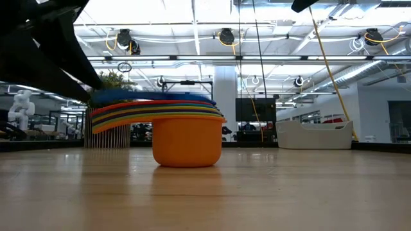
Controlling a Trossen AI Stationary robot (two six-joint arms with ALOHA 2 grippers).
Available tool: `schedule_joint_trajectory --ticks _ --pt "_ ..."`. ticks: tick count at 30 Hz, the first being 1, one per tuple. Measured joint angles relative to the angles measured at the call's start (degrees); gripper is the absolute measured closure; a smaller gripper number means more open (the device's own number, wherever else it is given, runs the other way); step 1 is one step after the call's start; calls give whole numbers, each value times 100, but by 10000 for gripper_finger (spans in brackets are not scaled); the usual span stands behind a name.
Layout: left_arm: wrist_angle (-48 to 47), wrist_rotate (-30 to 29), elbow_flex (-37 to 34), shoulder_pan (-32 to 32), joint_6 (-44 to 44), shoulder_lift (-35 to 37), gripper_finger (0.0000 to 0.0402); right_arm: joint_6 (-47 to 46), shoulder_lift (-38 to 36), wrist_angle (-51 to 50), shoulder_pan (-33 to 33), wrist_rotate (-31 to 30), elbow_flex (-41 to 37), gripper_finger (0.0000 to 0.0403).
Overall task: Nest measuring cups in basket
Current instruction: Stack the light blue measuring cup on the red measuring cup, then adjust the stacked measuring cup on the table
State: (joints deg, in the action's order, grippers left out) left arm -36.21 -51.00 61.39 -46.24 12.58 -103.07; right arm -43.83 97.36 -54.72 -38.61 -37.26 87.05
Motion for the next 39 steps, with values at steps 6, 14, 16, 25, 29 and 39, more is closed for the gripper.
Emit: schedule_joint_trajectory --ticks 6,14,16,25,29,39 --pt "-2 60 0 9 429 0 218 1 0 0 0 4 0 193" --pt "25 474 0 -3 1444 9 188 4 0 4 0 3 0 193" --pt "130 384 0 -40 1508 9 188 34 0 7 0 -1 0 193" --pt "914 -215 1 -247 960 -236 187 314 -4 468 0 -20 -115 193" --pt "345 -413 2 -172 2062 -236 187 361 -4 678 0 60 -290 193" --pt "468 571 -2 118 4017 -225 166 295 -2 694 -2 297 -420 193"
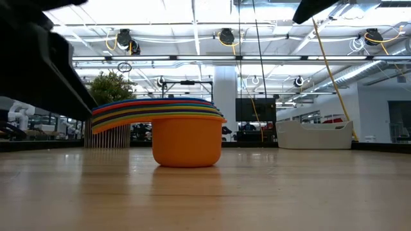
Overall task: Nest measuring cups in basket
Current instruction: Adjust the stacked measuring cup on the table
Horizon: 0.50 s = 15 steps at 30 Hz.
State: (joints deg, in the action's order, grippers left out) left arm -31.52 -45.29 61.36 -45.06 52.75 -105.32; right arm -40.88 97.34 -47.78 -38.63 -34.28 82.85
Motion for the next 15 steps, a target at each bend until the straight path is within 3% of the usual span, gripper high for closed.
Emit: schedule_joint_trajectory --ticks 5,15 --pt "34 334 0 217 634 0 148 160 0 -1 2 -4 -2 193" --pt "30 591 0 524 729 164 133 756 0 -4 2 -4 -2 193"
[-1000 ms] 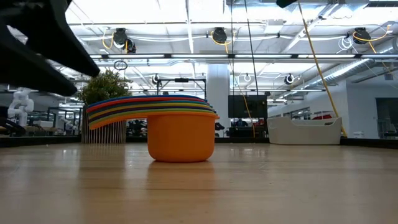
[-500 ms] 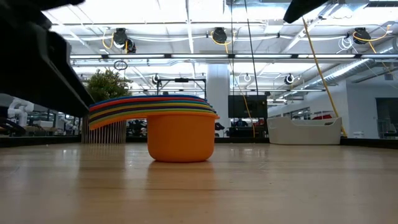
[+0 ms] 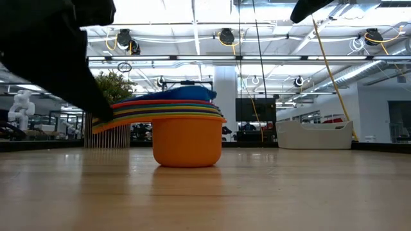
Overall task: Nest measuring cups in basket
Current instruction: Adjust the stacked measuring cup on the table
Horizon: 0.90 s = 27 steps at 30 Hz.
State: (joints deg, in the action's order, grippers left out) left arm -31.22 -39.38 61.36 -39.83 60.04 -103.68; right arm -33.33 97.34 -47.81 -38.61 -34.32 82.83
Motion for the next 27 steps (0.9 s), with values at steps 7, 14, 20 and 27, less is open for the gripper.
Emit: schedule_joint_trajectory --ticks 7,14,20,27 --pt "-16 -14 2 -44 -125 509 133 152 0 -2 52 -2 -2 193" --pt "27 -124 9 27 -491 716 133 153 0 1 66 7 -2 193" --pt "386 341 3 338 -980 490 132 153 0 0 66 11 -2 193" --pt "754 639 4 573 -1589 306 110 149 0 0 66 95 -2 193"
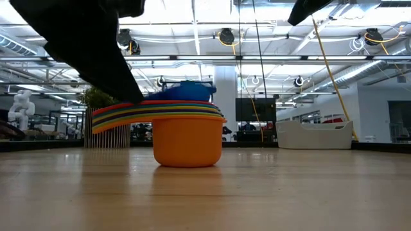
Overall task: Nest measuring cups in basket
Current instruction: Adjust the stacked measuring cup on the table
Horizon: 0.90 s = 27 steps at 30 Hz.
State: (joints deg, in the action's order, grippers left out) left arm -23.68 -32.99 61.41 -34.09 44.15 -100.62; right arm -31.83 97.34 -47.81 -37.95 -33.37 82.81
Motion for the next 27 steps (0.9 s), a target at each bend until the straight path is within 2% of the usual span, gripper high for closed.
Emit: schedule_joint_trajectory --ticks 7,15,20,27 --pt "-20 11 0 77 -56 0 69 0 0 -16 0 71 0 193" --pt "-34 -10 0 53 -94 186 42 15 0 -24 2 69 0 193" --pt "-198 -127 0 110 -415 240 26 19 0 -22 13 69 0 193" --pt "-269 862 0 567 -1207 242 18 10 0 -21 13 69 0 193"
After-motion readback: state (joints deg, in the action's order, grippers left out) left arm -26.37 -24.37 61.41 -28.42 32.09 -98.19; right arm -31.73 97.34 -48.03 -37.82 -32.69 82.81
